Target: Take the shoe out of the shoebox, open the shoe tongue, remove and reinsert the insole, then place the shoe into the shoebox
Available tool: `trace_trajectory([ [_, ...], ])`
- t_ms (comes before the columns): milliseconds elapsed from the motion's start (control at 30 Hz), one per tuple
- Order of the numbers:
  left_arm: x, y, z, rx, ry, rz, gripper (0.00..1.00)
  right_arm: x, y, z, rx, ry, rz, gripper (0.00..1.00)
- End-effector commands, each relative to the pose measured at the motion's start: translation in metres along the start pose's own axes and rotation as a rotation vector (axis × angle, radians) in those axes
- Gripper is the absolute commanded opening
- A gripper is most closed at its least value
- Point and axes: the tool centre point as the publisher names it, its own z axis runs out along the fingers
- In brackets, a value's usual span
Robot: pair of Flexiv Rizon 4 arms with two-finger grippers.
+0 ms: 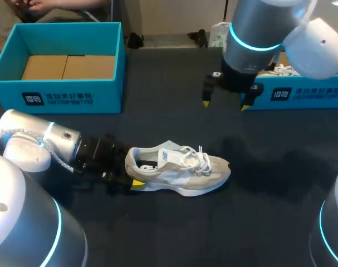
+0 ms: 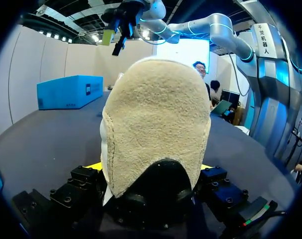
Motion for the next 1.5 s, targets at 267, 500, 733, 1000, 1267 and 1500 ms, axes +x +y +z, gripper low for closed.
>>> trace_trajectory([
  [267,0.001,0.001,0.000,-0.002,0.003,0.000,0.00,0.068,-0.027,-0.009,0.065,-0.181,0.061,1.00],
  [500,0.001,0.001,0.000,-0.002,0.003,0.000,0.00,0.091,-0.053,-0.004,0.063,-0.214,0.115,1.00],
  [733,0.001,0.001,0.000,-0.002,0.003,0.000,0.00,0.113,-0.085,0.001,0.063,-0.253,0.150,1.00],
  [1000,0.001,0.001,0.000,-0.002,0.003,0.000,0.00,0.130,-0.120,0.011,0.120,-0.276,0.157,1.00],
  [1267,0.001,0.001,0.000,-0.002,0.003,0.000,0.00,0.139,-0.131,0.018,0.140,-0.287,0.134,1.00],
  [1500,0.001,0.001,0.000,-0.002,0.003,0.000,0.00,0.139,-0.131,0.018,0.140,-0.287,0.134,1.00],
])
